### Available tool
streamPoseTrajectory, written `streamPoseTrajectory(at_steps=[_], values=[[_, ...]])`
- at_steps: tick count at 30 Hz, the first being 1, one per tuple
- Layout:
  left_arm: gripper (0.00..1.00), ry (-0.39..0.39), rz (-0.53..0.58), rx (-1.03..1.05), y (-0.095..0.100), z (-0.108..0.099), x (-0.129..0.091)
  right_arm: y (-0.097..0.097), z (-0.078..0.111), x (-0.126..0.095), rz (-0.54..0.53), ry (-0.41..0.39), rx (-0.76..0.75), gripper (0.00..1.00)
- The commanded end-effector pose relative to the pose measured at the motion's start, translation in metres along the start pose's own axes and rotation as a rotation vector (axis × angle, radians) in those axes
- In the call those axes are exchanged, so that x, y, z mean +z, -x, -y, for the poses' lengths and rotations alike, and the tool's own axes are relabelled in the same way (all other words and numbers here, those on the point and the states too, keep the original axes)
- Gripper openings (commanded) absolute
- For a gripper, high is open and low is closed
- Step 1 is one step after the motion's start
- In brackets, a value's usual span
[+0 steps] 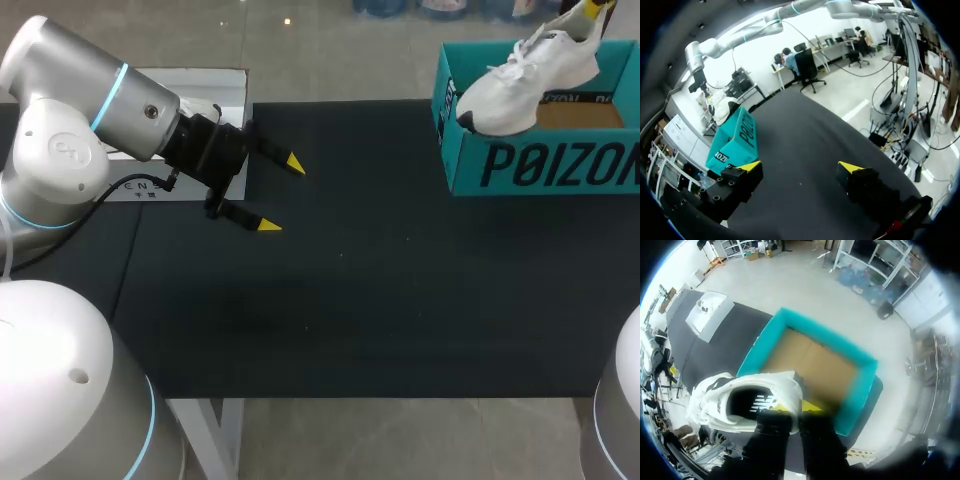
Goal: Take the shoe out of the shoebox, open the shoe tongue, remove and reinsert the insole, then place the shoe into the shoebox
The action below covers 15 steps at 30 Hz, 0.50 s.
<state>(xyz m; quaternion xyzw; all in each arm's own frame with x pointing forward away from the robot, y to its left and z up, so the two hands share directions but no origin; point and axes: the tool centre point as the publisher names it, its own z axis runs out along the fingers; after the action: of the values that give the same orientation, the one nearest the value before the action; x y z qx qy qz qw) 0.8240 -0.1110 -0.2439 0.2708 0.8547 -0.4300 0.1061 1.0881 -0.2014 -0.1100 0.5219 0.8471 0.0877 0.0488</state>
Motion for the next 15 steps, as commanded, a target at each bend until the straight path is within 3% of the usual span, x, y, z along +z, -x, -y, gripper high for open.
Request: streamPoseTrajectory(at_steps=[1,12,15], values=[[1.00,0.002,-0.003,0.000,0.001,0.000,0.000,-0.005,0.005,-0.001,0.060,0.035,0.429,0.00],[1.00,0.002,-0.003,0.000,0.001,0.000,0.000,-0.005,0.005,-0.001,0.060,0.035,0.429,0.00],[1.00,0.002,-0.003,0.000,0.001,0.000,0.000,0.010,-0.003,0.005,0.095,0.080,0.549,0.00]])
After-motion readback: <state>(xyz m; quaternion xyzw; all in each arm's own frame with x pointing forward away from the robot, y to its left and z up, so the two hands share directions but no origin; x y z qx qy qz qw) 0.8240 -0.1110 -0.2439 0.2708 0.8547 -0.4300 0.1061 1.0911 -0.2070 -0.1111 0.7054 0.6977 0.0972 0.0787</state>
